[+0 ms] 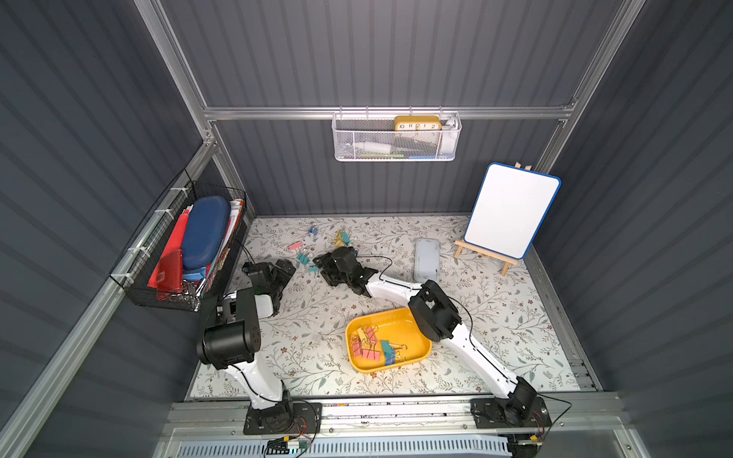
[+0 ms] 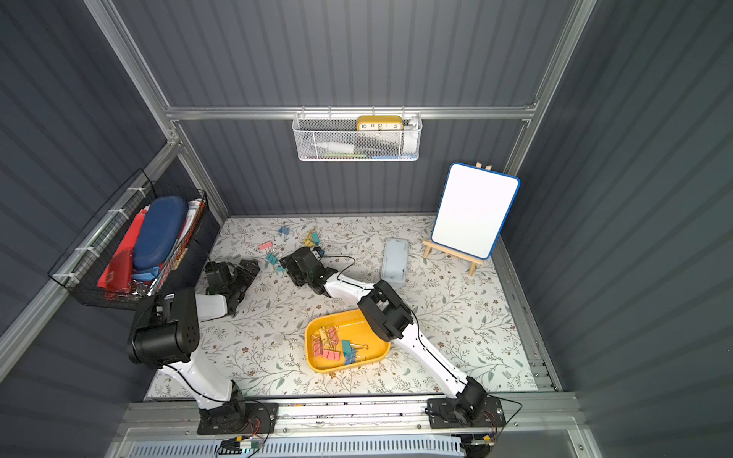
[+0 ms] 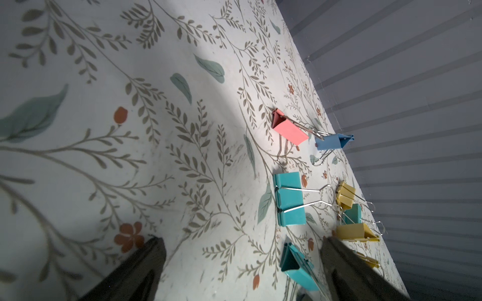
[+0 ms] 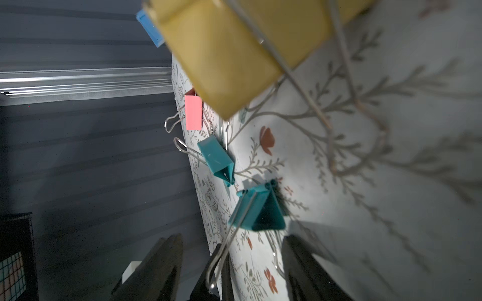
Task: Put the binder clips in the storage box
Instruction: Pick up the binder clip at the center of the board, then place the binder clip in the storage box.
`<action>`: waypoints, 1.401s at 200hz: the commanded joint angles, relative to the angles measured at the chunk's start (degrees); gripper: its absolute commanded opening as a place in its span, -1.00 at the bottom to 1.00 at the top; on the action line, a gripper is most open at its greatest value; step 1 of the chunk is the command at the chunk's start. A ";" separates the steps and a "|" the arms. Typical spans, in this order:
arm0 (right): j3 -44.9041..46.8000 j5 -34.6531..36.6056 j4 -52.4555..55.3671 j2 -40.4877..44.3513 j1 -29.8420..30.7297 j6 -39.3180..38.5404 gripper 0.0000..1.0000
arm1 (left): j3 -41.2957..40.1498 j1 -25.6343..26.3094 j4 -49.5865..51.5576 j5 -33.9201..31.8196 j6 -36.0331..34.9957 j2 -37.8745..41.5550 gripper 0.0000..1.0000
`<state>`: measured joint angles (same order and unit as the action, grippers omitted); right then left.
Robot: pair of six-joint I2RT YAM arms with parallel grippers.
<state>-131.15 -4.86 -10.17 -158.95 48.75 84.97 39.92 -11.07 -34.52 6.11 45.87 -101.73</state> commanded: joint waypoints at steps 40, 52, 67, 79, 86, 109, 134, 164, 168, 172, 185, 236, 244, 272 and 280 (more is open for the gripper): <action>-4.06 0.64 2.26 -2.86 0.73 2.25 -0.38 | -0.46 0.24 -0.37 -1.10 0.36 1.21 0.96; -2.77 0.29 1.67 -1.69 0.82 1.68 -0.55 | -0.46 0.26 -0.66 -0.82 -0.11 1.35 0.96; 1.14 0.66 -0.27 1.41 0.99 0.70 -0.79 | -0.49 0.71 -1.06 -0.57 -0.86 1.53 0.95; 5.31 1.19 -1.83 4.44 1.00 -0.20 -0.98 | -0.05 1.70 -1.01 -0.70 -1.86 1.71 0.95; 8.18 1.34 -2.86 6.74 1.00 -1.05 -1.00 | 0.48 2.48 -0.46 -1.16 -2.61 1.71 0.94; 16.27 1.70 -5.30 13.55 1.00 -3.99 -1.00 | 1.86 5.18 0.72 -2.84 -4.51 1.97 0.94; 27.18 1.52 -6.74 23.52 0.99 -8.39 -1.00 | 1.42 7.23 -0.62 -3.19 -6.26 3.64 0.93; 43.99 1.19 -6.74 39.32 0.67 -16.82 -1.00 | 0.69 10.37 -2.66 -3.65 -9.57 6.68 0.93; 46.49 0.67 -6.94 41.54 0.52 -18.14 -1.00 | 0.56 10.75 -3.02 -3.65 -9.96 7.00 0.93; 48.80 -0.01 -6.96 43.94 0.48 -19.50 -1.00 | 0.36 11.03 -3.33 -3.59 -10.24 7.27 0.93; 56.00 -2.08 -5.37 51.74 0.22 -24.45 -1.00 | 0.22 11.57 -3.56 -3.17 -11.03 7.92 0.93; 69.48 -7.53 27.49 80.50 0.55 -49.55 -1.00 | 1.61 12.74 -0.63 -3.73 -12.10 8.17 0.93; 70.69 -7.02 32.28 83.52 0.55 -50.89 -1.00 | 2.17 12.98 0.04 -3.74 -12.24 7.77 0.93; 76.68 -7.80 38.21 88.74 0.77 -52.07 -1.00 | 3.50 13.79 1.38 -4.61 -12.89 6.53 0.93; 78.61 -8.68 36.78 88.30 1.10 -51.29 -1.00 | 3.66 13.95 1.48 -4.48 -13.03 6.25 0.93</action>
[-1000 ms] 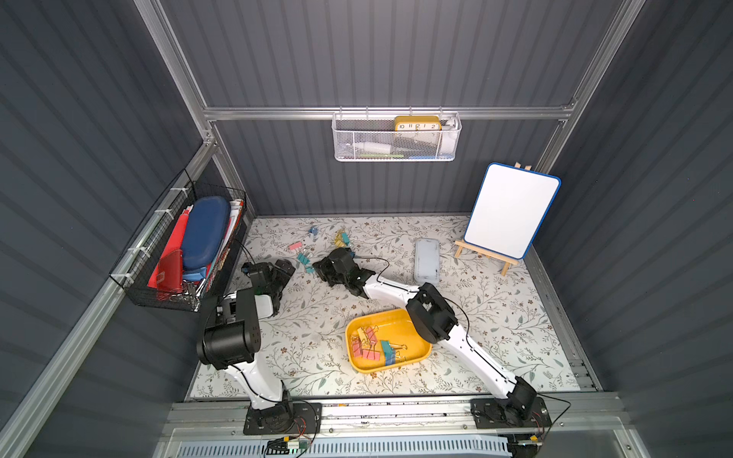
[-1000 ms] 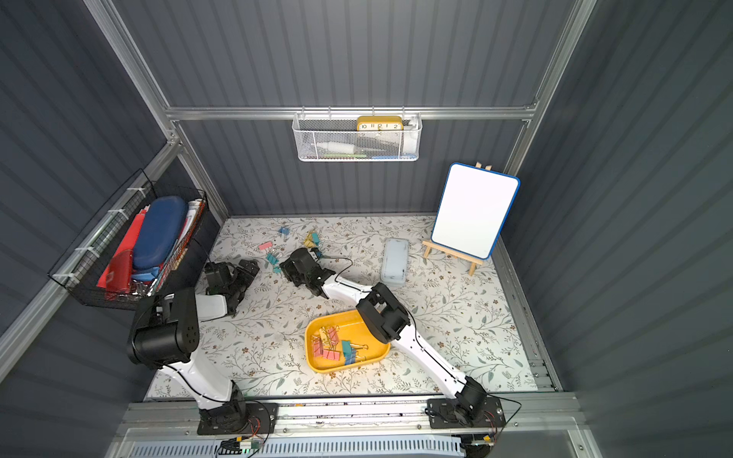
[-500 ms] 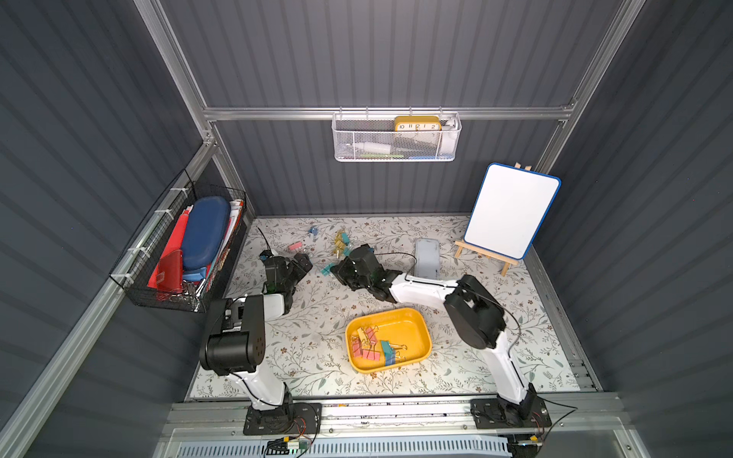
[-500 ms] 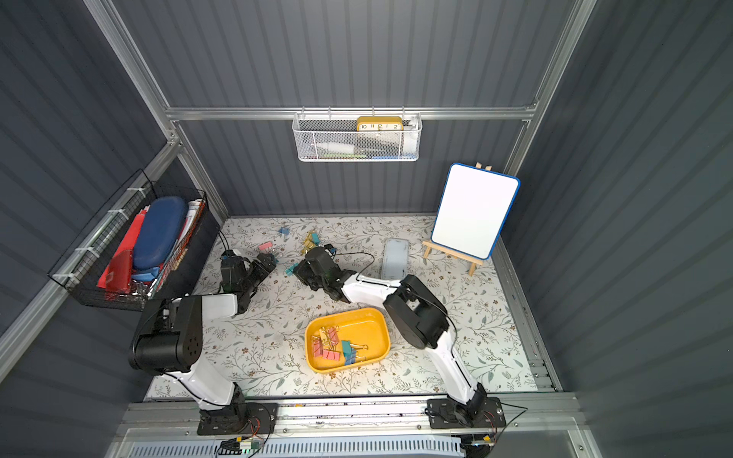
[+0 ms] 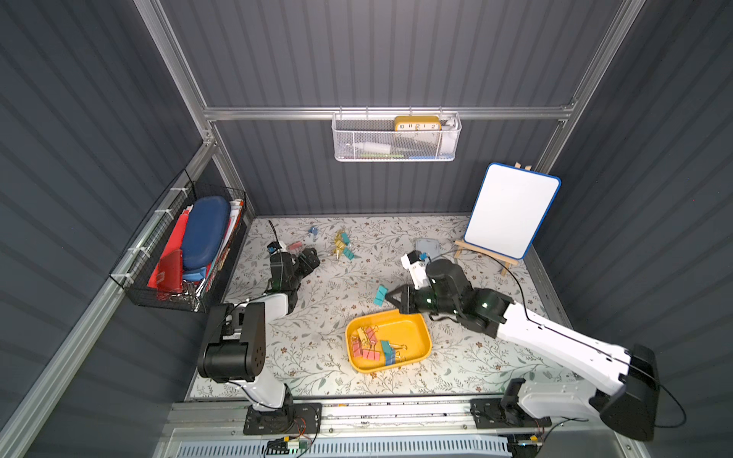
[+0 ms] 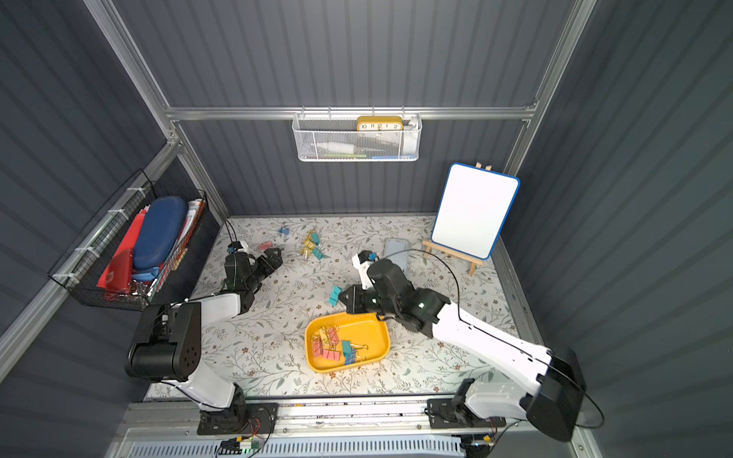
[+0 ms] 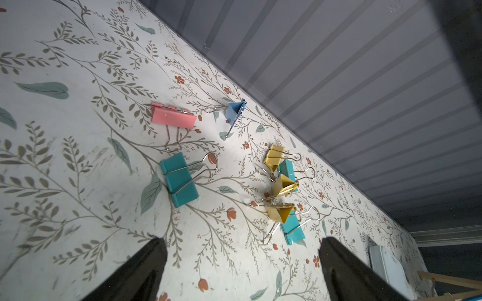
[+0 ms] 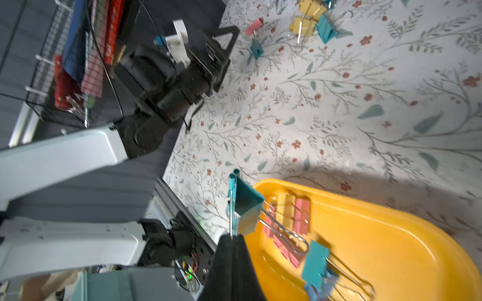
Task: Put the binder clips in the storage box
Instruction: Place the binder clip in the storage box, then pick up the binder clip at the center of the board.
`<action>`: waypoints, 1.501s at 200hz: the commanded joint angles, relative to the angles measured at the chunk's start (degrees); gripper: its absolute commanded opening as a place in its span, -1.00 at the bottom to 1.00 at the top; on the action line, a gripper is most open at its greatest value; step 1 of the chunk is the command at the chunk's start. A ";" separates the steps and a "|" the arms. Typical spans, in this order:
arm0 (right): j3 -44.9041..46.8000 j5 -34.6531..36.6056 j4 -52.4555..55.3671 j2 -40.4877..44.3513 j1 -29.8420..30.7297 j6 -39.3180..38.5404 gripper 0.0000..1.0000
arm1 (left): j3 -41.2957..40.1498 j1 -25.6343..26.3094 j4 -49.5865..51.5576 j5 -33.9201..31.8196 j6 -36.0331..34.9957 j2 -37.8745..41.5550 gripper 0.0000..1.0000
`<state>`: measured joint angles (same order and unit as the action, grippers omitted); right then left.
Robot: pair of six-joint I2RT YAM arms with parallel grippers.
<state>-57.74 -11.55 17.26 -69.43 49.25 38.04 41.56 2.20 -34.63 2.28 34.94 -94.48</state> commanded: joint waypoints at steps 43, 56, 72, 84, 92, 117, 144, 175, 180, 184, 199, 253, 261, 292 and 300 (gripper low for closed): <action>6.93 -8.73 0.55 -12.13 3.00 -2.39 -1.00 | 4.30 1.91 4.41 -1.44 -3.27 -2.71 0.94; 7.66 -8.26 -2.37 -13.96 3.22 -2.18 -0.83 | 5.15 2.20 5.86 -2.89 -3.94 -3.06 0.96; 8.40 -6.89 -3.92 -14.43 3.18 -2.88 -0.64 | 6.59 2.20 8.27 -4.30 -4.32 -3.32 0.98; 9.03 -5.01 -4.52 -13.10 3.13 -3.54 -0.53 | 8.61 2.20 11.33 -6.17 -4.52 -3.97 0.99; 9.84 -3.33 -5.53 -11.51 2.97 -3.87 -0.44 | 9.37 2.20 12.15 -7.03 -4.64 -4.33 0.99; 12.63 2.88 -7.74 -5.17 0.64 -6.42 -0.21 | 15.67 2.26 19.31 -8.73 -4.48 -6.86 0.98; 16.22 5.68 -10.32 -0.40 -5.41 -11.45 0.01 | 26.58 2.24 30.78 -11.27 -4.81 -12.35 0.98; 19.99 1.21 -18.61 1.49 -14.38 -13.95 0.40 | 38.59 2.29 42.64 -13.48 -5.24 -20.24 0.88; 19.67 -0.46 -18.91 0.88 -15.57 -14.53 0.42 | 41.03 2.33 44.18 -13.98 -5.17 -21.25 0.84; 19.34 -1.56 -19.00 0.42 -16.40 -15.01 0.43 | 42.08 2.37 45.14 -14.41 -4.97 -21.90 0.82; 17.71 -5.24 -18.40 -2.70 -18.68 -15.87 0.45 | 44.87 2.83 48.12 -16.32 -4.52 -23.69 0.73; 18.71 -11.65 -27.86 -10.06 -20.99 -13.58 0.46 | 53.23 5.93 56.73 -24.24 -4.53 -31.15 0.36; 18.95 -12.07 -28.12 -10.33 -21.12 -13.52 0.47 | 53.87 6.14 57.48 -25.45 -4.46 -31.97 0.34; 21.56 -11.86 -30.93 -9.65 -21.23 -14.49 0.49 | 56.10 6.24 59.50 -28.73 -3.47 -34.86 0.22; 22.33 -11.33 -31.78 -9.39 -21.26 -14.59 0.49 | 56.49 6.33 59.89 -29.65 -3.23 -35.35 0.15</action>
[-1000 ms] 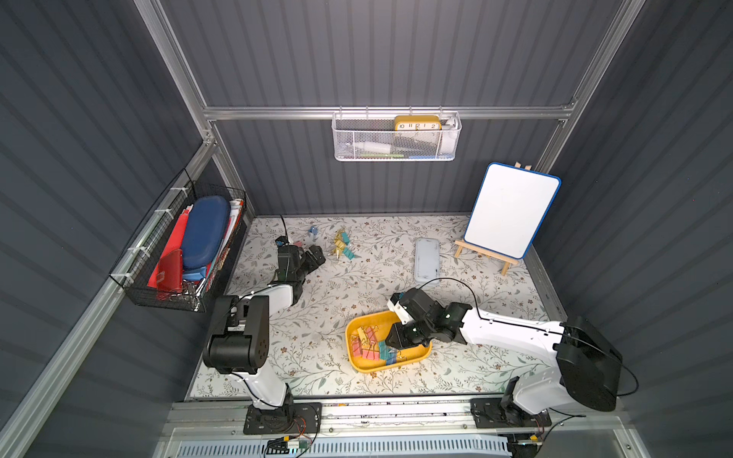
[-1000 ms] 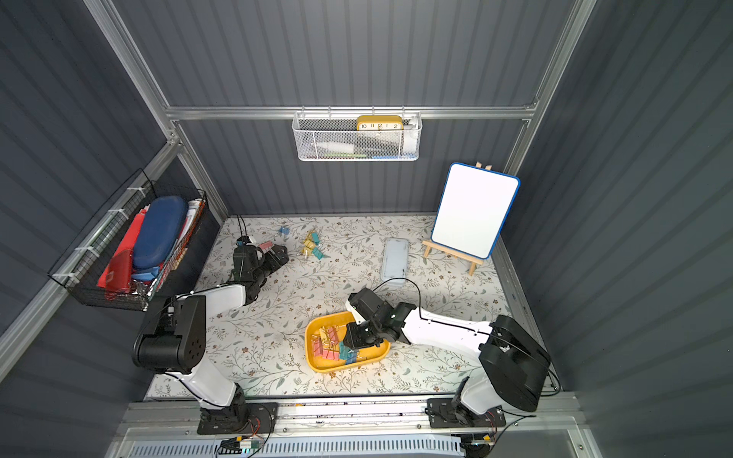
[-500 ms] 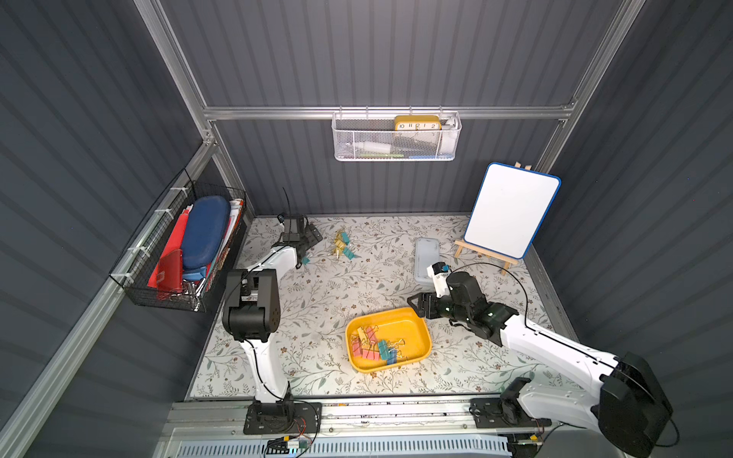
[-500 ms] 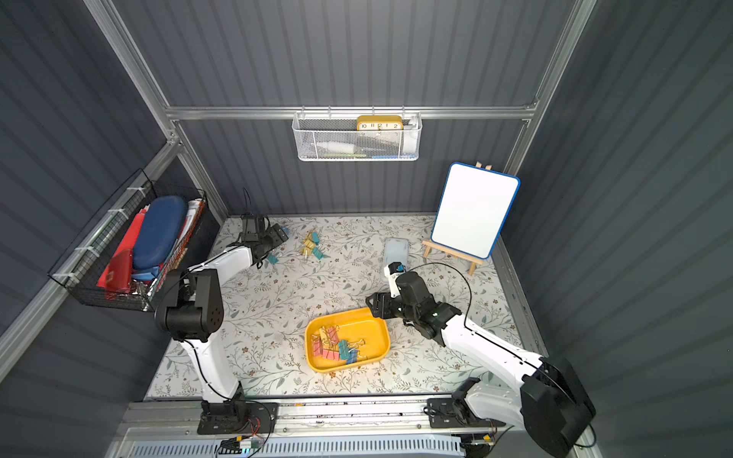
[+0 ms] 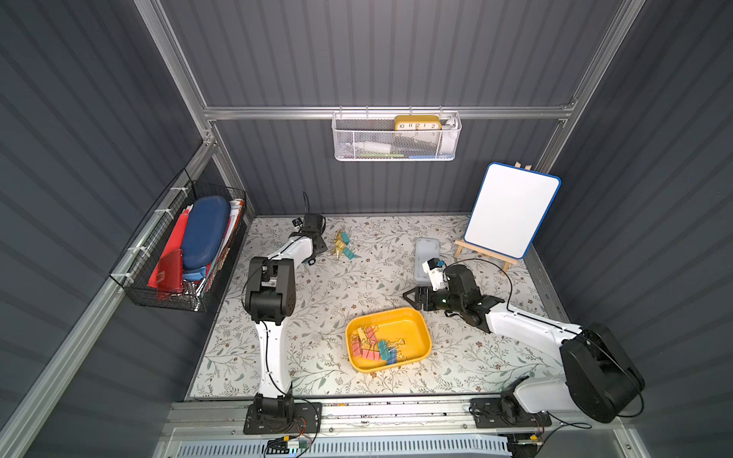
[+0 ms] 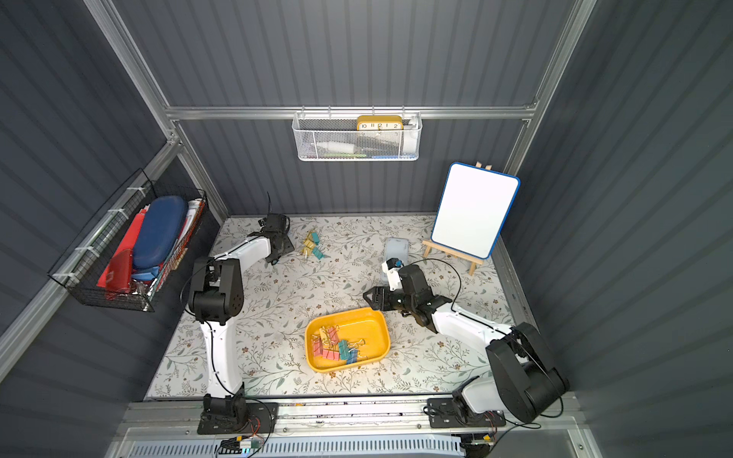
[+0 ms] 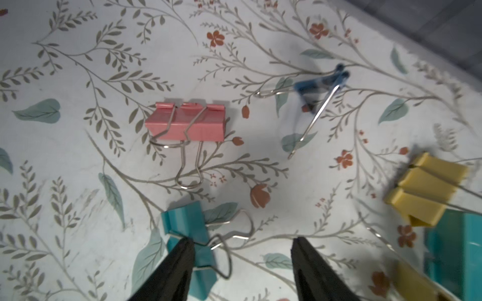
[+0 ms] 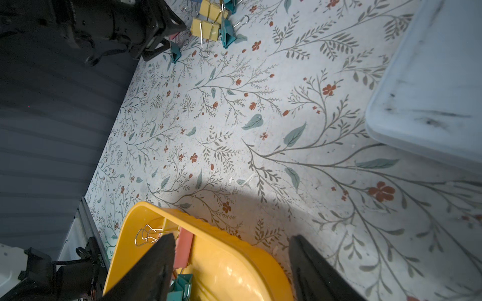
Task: Put the binder clips in the storage box
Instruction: Pick up the binder clip at the center of the board.
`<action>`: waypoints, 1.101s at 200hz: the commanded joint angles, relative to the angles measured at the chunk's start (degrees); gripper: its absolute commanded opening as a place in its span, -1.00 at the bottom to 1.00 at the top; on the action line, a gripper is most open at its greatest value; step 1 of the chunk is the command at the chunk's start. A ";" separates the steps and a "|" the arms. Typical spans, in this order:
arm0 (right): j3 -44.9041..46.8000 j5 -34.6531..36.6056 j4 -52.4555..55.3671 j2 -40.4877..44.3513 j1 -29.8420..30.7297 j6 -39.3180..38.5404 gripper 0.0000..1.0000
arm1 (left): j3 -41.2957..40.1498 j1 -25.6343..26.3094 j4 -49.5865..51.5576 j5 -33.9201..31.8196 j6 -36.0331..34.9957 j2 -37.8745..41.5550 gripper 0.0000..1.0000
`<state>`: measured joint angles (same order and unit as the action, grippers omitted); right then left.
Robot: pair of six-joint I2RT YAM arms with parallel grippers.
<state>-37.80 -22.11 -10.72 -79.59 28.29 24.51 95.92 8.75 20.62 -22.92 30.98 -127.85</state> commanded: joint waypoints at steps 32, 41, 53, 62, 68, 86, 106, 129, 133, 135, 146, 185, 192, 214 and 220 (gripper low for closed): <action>4.28 -1.05 -6.44 0.68 -0.26 -1.62 0.49 | 2.52 -0.09 5.63 -7.08 1.02 -2.57 -0.13; 4.65 -1.41 -7.46 0.35 -0.26 -1.65 0.49 | 2.61 -0.05 5.90 -7.63 1.15 -2.57 -0.18; 5.09 -1.94 -8.88 -0.39 -0.28 -1.34 0.49 | 2.69 -0.05 6.25 -8.13 1.25 -2.32 -0.23; 5.19 -2.53 -9.39 -0.85 -0.30 -1.38 0.49 | 2.76 -0.05 6.51 -8.53 1.19 -1.89 -0.22; 5.26 -2.88 -9.70 -1.15 -0.29 -1.42 0.49 | 2.87 0.02 6.75 -8.79 1.27 -1.67 -0.19; 5.36 -3.83 -10.10 -1.75 -0.34 -1.45 0.49 | 3.07 0.04 6.97 -9.16 0.89 -0.64 0.14; 5.53 -4.26 -10.62 -1.80 -0.34 -1.16 0.49 | 4.05 0.04 7.36 -9.85 0.25 -0.71 0.09; 5.72 -4.13 -10.64 -1.29 -0.35 -1.25 0.49 | 6.55 0.04 9.08 -10.23 0.88 -3.07 -0.26; 5.84 -4.09 -10.64 -1.19 -0.34 -1.22 0.49 | 6.86 0.04 9.41 -10.31 1.04 -3.38 -0.31; 5.88 -4.08 -10.64 -1.16 -0.39 -1.29 0.49 | 6.94 0.04 9.50 -10.37 1.08 -3.50 -0.33; 6.06 -4.00 -10.64 -0.79 -0.35 -1.42 0.49 | 7.07 0.04 9.67 -10.33 1.29 -3.62 -0.48; 6.58 -1.41 -10.14 0.03 -0.37 -1.38 0.50 | 6.05 0.43 10.74 -9.08 1.55 -1.35 -0.92; 6.60 -0.74 -10.04 0.03 -0.37 -1.15 0.50 | 5.82 0.63 11.08 -8.40 1.54 -0.57 -0.95; 6.77 1.00 -10.08 0.03 -0.34 -0.72 0.51 | 4.81 1.97 12.03 -4.77 1.87 3.22 -1.00; 6.81 1.81 -10.06 -0.01 -0.41 -0.46 0.51 | 4.49 2.61 12.39 -3.59 1.97 4.66 -1.00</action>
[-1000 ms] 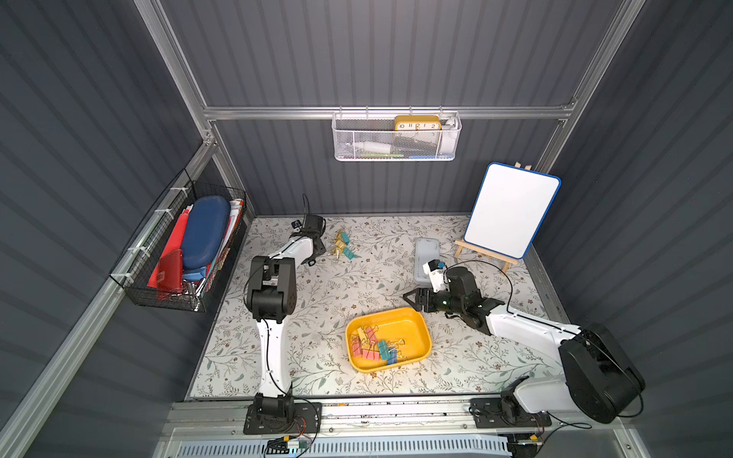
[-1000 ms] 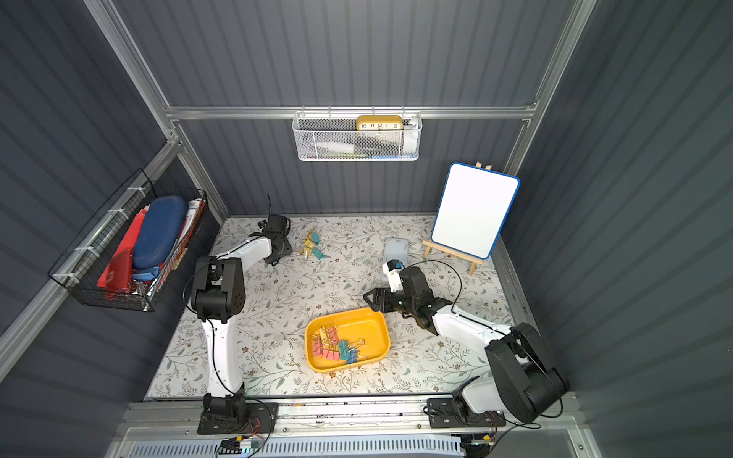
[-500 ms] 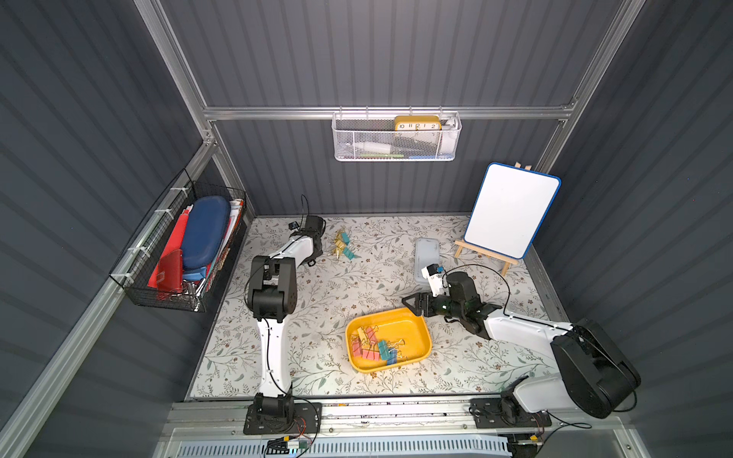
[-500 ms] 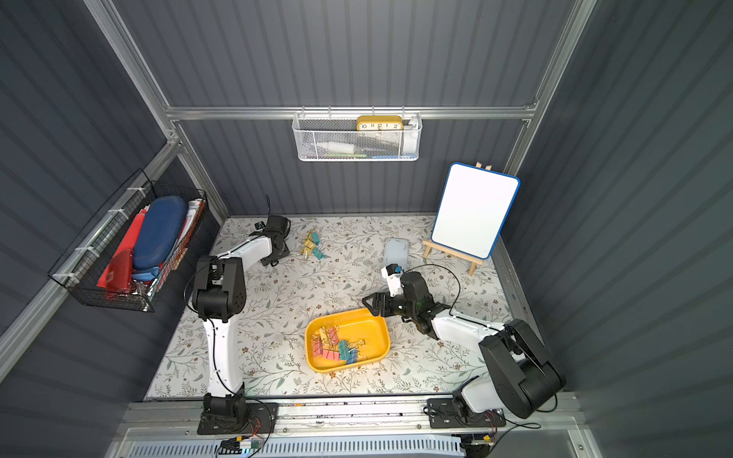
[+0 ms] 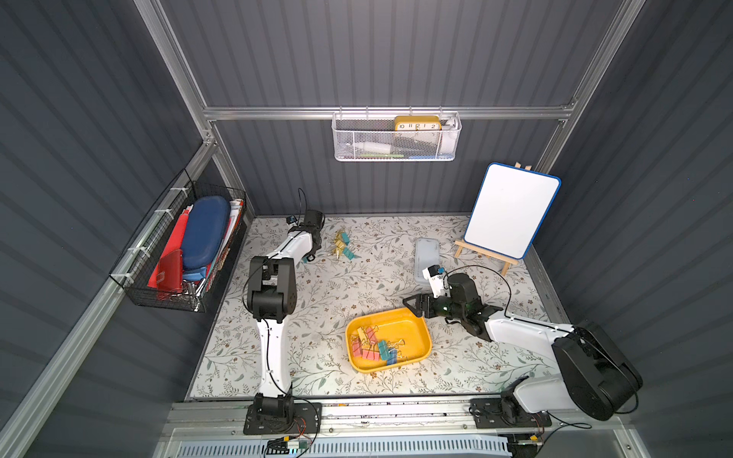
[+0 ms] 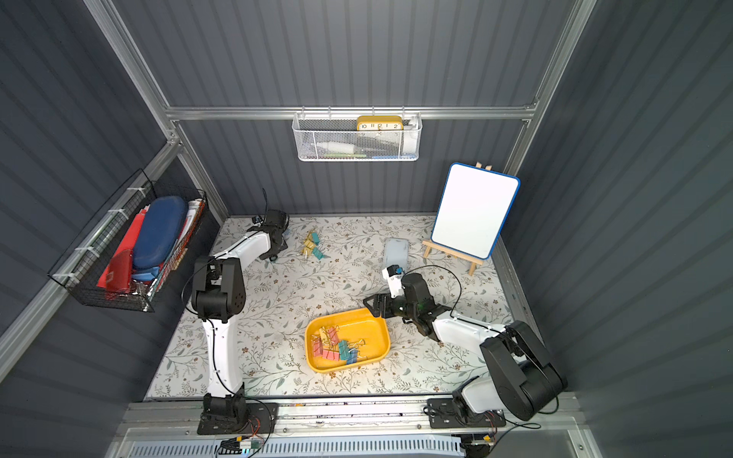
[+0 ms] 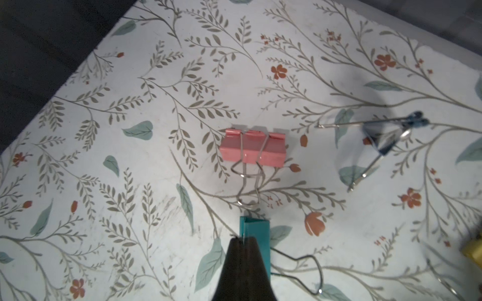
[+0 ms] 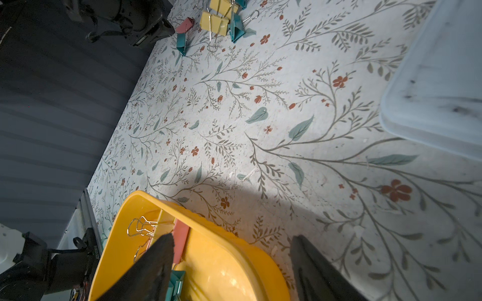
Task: Put the binder clips in the storage box
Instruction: Pick up the binder clip at the center of the board, then place the binder clip in the storage box.
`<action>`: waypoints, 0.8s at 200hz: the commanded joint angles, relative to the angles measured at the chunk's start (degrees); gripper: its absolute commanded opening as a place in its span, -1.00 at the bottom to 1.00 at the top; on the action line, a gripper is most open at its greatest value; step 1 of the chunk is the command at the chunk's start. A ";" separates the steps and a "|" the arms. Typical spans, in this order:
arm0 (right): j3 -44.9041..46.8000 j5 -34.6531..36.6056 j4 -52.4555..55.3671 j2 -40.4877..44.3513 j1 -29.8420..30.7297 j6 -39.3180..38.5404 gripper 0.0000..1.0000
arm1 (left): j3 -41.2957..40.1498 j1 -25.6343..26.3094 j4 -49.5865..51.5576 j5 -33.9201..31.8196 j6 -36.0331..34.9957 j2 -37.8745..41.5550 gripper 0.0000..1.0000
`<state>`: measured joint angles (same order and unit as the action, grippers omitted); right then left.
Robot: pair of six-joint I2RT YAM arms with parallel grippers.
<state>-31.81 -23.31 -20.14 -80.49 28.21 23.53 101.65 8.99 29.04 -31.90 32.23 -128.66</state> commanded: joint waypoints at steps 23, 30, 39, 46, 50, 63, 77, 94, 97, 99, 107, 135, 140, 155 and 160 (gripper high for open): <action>0.92 5.36 -0.30 0.81 -0.43 0.95 0.50 | -3.02 7.05 5.15 9.67 0.99 12.30 -1.00; 0.95 5.78 -0.09 0.73 -0.44 0.83 0.50 | -3.63 9.15 5.86 10.41 1.59 14.63 -1.00; 0.92 6.05 0.14 0.77 -0.60 0.82 0.51 | -4.63 11.87 6.70 11.54 2.73 17.73 -1.00; 0.98 6.08 0.27 0.94 -0.66 0.82 0.50 | -5.70 13.78 6.97 12.89 3.43 20.06 -1.00; 1.07 6.03 0.28 1.14 -0.69 0.67 0.50 | -6.31 15.07 7.22 13.89 4.07 21.43 -1.00; 1.38 6.15 0.23 1.59 -0.71 0.65 0.50 | -8.87 18.83 6.57 17.22 5.67 25.76 -1.00; 1.62 6.56 -0.09 1.83 -0.77 0.64 0.50 | -11.60 23.10 5.33 20.60 7.89 29.92 -1.00; 2.15 6.78 -0.98 1.94 -0.87 0.77 0.50 | -15.12 28.65 3.19 22.85 11.67 33.82 -1.00; 2.22 6.75 -1.14 1.99 -0.92 0.86 0.50 | -15.73 29.68 2.87 23.16 12.55 34.35 -1.00; 2.31 6.82 -1.26 1.96 -0.95 0.89 0.50 | -16.12 30.23 2.54 23.36 13.09 34.71 -1.00; 2.54 6.80 -1.69 2.07 -1.03 0.99 0.50 | -17.64 32.70 1.51 24.09 15.01 35.67 -1.00; 2.85 7.05 -2.27 1.84 -1.40 1.34 0.50 | -23.09 39.76 -0.53 24.45 21.39 36.64 -1.00; 2.94 7.05 -2.35 1.83 -1.49 1.51 0.51 | -23.73 40.70 -0.56 24.38 22.25 36.53 -1.00; 3.04 6.97 -2.53 1.52 -1.77 1.72 0.51 | -25.65 43.01 -0.56 23.91 24.00 36.21 -1.00; 2.99 6.89 -2.59 1.48 -1.80 1.77 0.51 | -26.39 43.64 -0.48 23.84 24.37 36.13 -1.00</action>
<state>-29.41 -16.88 -21.23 -79.26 26.87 24.82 78.06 50.39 28.60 -8.78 50.76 -92.16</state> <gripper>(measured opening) 0.753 0.047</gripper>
